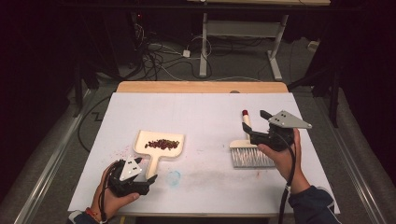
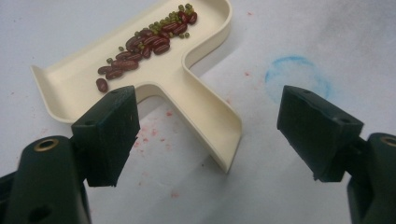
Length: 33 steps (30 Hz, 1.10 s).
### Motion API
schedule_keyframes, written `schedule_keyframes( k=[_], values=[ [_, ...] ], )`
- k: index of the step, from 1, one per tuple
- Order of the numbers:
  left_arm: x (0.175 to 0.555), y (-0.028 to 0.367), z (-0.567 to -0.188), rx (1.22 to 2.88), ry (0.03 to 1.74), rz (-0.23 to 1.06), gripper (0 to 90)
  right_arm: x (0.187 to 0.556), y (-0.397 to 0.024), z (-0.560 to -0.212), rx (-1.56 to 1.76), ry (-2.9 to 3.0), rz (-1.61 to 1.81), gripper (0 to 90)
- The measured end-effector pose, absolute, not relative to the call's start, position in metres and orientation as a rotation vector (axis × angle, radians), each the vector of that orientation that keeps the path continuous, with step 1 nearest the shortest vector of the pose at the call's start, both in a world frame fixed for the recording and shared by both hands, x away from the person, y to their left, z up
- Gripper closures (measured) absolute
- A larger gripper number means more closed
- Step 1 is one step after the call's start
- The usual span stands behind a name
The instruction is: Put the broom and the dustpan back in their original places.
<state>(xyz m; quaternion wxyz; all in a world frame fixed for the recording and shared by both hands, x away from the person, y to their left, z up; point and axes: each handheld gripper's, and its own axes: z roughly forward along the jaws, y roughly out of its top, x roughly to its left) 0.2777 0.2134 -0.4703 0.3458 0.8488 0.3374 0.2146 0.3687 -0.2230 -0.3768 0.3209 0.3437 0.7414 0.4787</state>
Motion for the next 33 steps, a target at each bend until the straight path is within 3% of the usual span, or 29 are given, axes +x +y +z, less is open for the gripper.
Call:
schedule_keyframes(
  k=[33],
  values=[
    [0.277, 0.213, -0.47, 2.208, 0.87, 0.566, 20.4, 0.332, -0.235, -0.389, 0.779, 1.996, 1.19, 24.1]
  ],
)
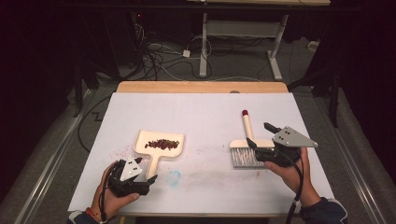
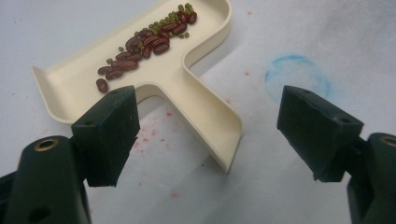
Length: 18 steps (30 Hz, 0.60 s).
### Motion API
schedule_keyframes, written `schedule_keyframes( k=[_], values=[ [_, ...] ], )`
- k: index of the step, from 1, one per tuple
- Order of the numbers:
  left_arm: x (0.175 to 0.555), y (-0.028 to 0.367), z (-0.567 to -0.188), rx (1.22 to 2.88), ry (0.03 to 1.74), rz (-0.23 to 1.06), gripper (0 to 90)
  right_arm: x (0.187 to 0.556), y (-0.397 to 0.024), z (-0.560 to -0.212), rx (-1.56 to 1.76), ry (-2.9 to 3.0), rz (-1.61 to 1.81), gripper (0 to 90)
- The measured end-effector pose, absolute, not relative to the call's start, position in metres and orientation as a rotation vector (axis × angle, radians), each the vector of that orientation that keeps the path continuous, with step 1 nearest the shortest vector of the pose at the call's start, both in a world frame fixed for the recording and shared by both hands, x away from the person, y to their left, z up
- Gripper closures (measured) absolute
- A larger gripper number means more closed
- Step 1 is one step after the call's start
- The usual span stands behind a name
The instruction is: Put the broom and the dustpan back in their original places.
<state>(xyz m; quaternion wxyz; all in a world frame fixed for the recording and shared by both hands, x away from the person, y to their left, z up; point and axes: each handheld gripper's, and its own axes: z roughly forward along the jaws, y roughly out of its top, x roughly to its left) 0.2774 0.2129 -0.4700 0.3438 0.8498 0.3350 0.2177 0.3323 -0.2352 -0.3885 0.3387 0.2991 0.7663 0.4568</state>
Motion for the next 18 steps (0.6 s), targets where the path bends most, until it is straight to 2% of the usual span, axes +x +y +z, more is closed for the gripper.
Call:
schedule_keyframes(
  k=[13, 18],
  values=[
    [0.277, 0.211, -0.47, 2.21, 0.867, 0.574, 19.4, 0.324, -0.247, -0.4, 0.784, 2.013, 1.183, 24.2],
    [0.275, 0.211, -0.467, 2.191, 0.84, 0.641, 19.4, 0.32, -0.253, -0.404, 0.782, 2.006, 1.18, 24.2]
  ],
)
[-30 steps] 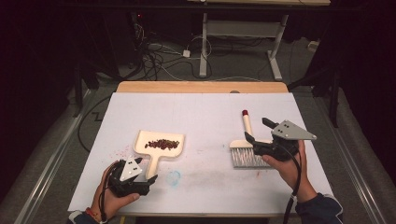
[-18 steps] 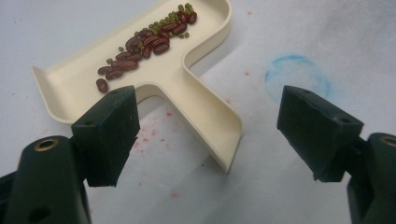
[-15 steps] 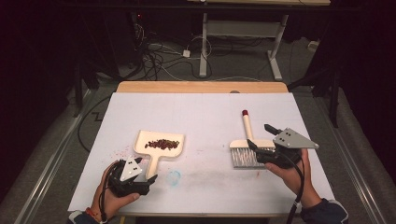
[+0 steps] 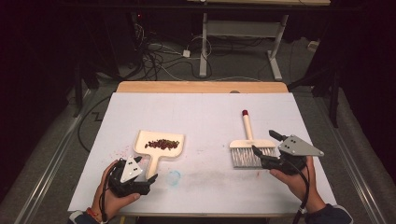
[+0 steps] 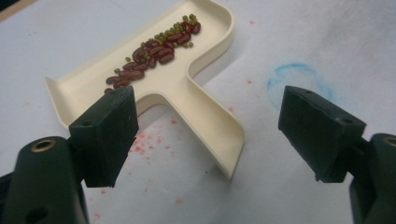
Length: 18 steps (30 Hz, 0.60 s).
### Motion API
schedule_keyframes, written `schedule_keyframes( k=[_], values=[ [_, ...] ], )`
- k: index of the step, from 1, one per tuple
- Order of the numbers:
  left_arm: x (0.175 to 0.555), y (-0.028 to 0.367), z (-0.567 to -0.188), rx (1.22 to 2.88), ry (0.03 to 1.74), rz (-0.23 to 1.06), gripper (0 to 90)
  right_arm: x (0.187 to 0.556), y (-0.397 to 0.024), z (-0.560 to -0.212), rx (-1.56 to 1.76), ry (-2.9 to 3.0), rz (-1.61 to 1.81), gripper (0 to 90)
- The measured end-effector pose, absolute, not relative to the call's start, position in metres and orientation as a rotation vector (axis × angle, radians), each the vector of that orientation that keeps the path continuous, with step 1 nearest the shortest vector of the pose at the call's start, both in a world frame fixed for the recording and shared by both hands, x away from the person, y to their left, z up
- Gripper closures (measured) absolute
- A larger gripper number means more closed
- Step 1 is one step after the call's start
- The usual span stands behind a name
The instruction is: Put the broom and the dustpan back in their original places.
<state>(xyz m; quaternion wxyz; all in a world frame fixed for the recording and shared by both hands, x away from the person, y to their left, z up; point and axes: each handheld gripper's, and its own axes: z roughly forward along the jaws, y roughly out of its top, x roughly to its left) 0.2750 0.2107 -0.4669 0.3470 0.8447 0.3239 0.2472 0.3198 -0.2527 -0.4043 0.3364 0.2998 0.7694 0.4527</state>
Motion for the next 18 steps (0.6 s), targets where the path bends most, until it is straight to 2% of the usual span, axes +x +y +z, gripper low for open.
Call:
schedule_keyframes(
  k=[18],
  values=[
    [0.276, 0.21, -0.469, 2.205, 0.849, 0.62, 19.4, 0.308, -0.269, -0.425, 0.782, 2.032, 1.14, 23.9]
  ],
)
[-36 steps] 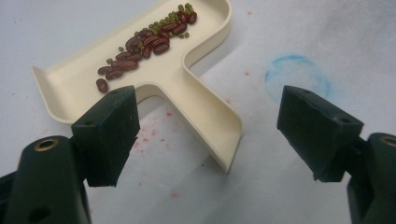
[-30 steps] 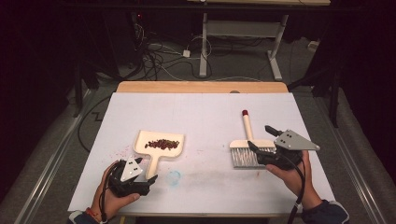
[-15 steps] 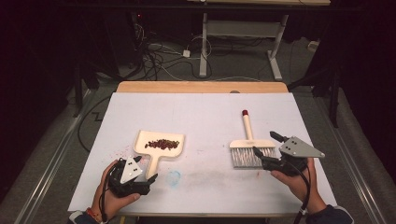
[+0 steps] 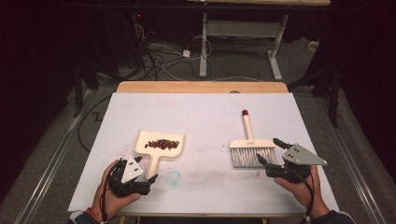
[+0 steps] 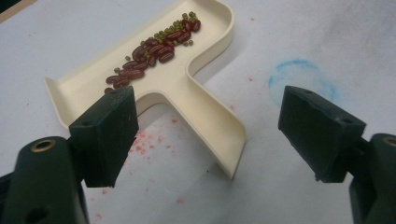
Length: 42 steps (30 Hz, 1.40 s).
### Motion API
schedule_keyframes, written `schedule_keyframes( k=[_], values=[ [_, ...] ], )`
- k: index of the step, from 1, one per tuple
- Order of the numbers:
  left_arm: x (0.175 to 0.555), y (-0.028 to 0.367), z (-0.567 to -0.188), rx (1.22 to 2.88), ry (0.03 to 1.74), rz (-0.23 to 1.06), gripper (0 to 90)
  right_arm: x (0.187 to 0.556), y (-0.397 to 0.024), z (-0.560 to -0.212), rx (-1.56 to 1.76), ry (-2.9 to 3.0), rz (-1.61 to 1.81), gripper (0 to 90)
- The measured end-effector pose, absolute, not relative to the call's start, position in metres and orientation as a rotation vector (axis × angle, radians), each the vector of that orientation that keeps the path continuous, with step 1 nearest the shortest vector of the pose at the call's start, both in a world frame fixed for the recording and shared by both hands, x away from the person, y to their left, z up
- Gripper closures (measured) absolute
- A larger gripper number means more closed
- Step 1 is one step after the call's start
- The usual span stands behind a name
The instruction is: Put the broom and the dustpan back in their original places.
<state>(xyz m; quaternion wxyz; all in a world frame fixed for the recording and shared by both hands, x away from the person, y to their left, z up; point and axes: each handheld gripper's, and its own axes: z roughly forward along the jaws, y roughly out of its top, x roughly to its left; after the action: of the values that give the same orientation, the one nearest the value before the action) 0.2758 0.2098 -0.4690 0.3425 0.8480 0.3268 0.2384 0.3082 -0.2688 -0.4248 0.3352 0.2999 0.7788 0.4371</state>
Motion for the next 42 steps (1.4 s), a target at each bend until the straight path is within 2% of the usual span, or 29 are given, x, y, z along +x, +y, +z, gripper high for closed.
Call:
schedule_keyframes(
  k=[25, 42],
  values=[
    [0.284, 0.21, -0.467, 2.179, 0.827, 0.637, 19.4, 0.276, -0.29, -0.469, 0.81, 2.12, 1.089, 23.3],
    [0.278, 0.21, -0.467, 2.183, 0.813, 0.648, 18.5, 0.274, -0.289, -0.468, 0.805, 2.122, 1.12, 23.4]
  ],
)
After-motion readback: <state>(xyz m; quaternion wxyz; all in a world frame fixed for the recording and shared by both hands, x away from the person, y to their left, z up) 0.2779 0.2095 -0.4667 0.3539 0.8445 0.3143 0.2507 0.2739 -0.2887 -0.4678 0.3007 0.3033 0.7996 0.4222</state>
